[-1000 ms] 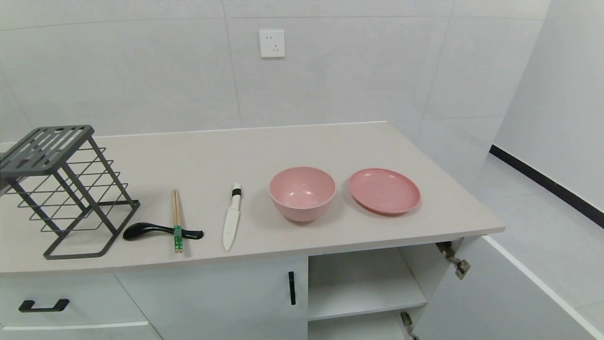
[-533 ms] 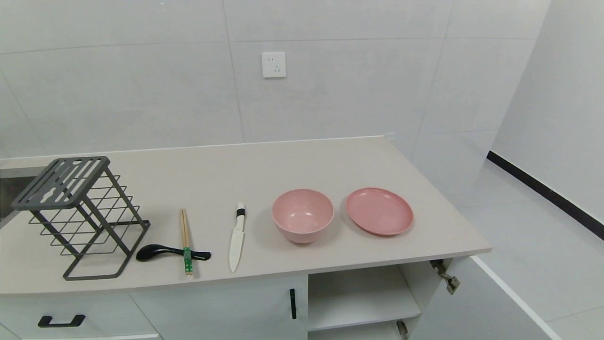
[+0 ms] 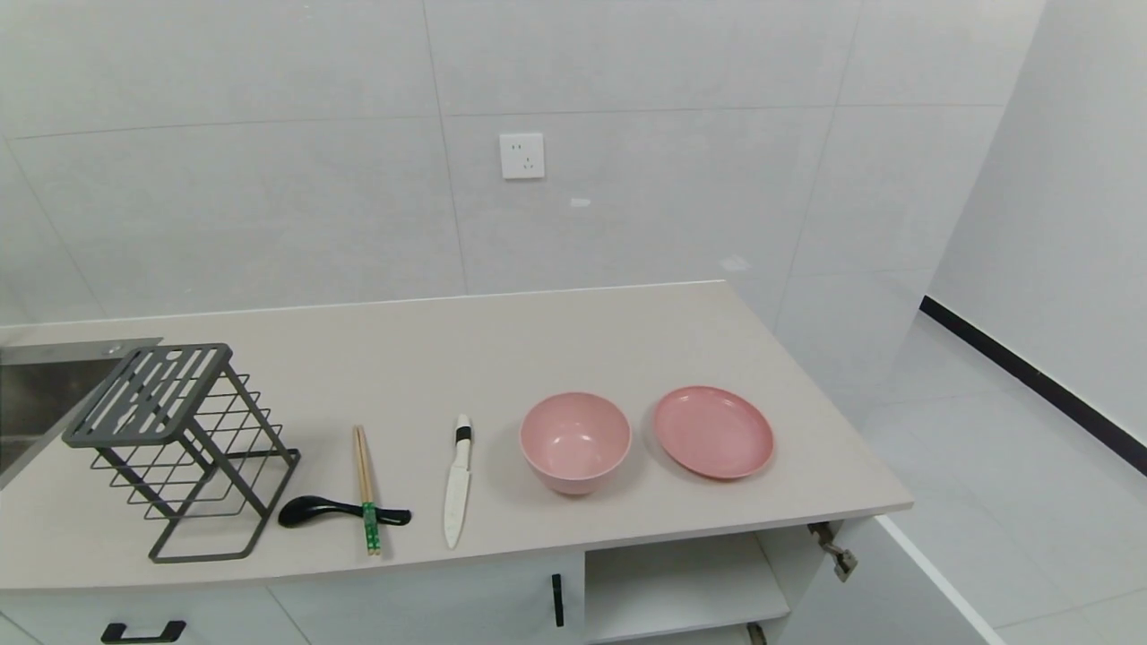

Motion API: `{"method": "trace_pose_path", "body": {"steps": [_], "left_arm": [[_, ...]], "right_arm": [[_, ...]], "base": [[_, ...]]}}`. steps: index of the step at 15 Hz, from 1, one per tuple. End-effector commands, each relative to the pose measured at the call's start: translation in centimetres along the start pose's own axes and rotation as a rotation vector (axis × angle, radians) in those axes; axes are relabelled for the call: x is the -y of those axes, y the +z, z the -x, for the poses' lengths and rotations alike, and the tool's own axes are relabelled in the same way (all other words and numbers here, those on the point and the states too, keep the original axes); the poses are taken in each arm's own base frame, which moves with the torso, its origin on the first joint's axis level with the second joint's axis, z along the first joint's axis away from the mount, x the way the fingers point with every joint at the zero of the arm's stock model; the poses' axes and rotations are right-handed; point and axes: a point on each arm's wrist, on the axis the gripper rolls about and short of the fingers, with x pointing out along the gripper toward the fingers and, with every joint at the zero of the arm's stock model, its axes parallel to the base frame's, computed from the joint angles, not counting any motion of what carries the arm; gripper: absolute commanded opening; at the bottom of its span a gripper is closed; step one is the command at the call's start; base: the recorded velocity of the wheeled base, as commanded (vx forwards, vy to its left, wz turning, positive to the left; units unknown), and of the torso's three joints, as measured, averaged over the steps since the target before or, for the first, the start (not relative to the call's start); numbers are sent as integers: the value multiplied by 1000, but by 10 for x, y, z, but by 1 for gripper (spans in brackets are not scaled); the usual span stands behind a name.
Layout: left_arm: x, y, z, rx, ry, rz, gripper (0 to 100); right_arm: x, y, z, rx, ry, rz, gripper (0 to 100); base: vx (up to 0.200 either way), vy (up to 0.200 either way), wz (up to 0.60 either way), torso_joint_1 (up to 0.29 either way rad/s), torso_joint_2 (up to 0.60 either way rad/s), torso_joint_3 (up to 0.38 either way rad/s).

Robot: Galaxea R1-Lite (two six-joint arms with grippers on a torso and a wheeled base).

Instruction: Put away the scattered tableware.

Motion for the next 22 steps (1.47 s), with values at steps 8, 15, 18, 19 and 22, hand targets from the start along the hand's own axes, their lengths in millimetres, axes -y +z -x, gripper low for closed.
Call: {"method": "trace_pose_path", "body": {"steps": [8, 15, 18, 19, 22], "left_arm": [[0, 0, 0, -1, 0, -1, 100], [0, 0, 0, -2, 0, -5, 100], [0, 0, 0, -1, 0, -6, 100], [0, 0, 0, -1, -1, 0, 100], [0, 0, 0, -1, -3, -1, 100]], "right_arm": [[0, 0, 0, 0, 0, 2, 100], [0, 0, 0, 0, 0, 0, 100], [0, 0, 0, 0, 2, 9, 100], [0, 0, 0, 2, 2, 11, 100], [0, 0, 0, 3, 2, 14, 100]], "base": [[50, 0, 0, 70, -138, -68], [86, 0, 0, 6, 4, -1], [0, 0, 0, 0, 0, 0], [0, 0, 0, 0, 0, 0], [0, 0, 0, 0, 0, 0]]}}
